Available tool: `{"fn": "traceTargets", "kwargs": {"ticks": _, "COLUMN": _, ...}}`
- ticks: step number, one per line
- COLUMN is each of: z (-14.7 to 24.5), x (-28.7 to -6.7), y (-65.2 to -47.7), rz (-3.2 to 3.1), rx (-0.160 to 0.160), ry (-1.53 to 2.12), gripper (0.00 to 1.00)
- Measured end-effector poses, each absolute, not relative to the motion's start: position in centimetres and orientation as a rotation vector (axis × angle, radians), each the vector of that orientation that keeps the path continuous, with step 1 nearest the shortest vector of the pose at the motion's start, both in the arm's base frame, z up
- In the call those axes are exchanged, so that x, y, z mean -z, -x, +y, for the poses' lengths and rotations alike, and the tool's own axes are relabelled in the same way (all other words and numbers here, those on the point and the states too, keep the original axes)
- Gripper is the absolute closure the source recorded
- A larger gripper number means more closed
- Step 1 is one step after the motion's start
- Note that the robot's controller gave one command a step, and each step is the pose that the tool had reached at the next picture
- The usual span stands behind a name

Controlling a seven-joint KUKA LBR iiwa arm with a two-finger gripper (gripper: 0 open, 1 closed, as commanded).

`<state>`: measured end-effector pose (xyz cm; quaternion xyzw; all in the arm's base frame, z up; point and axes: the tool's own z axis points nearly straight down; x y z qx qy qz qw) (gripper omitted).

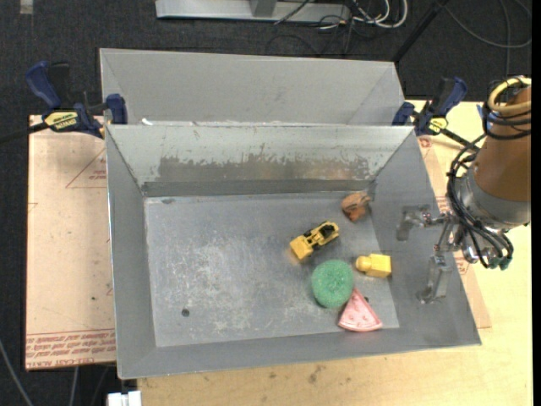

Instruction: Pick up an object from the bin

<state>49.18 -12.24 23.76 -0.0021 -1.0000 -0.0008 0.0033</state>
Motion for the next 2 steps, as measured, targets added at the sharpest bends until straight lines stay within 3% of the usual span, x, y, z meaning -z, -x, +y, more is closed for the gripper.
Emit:
{"fn": "traceTargets", "kwargs": {"ticks": 1, "z": -12.2, "x": -24.1, "y": -49.3, "rz": -3.14, "rx": 0.001, "ry": 0.003, "gripper": 0.0}}
{"fn": "traceTargets", "kwargs": {"ticks": 2, "z": -14.8, "x": -25.3, "y": -48.9, "rz": -3.144, "rx": 0.001, "ry": 0.042, "gripper": 0.0}}
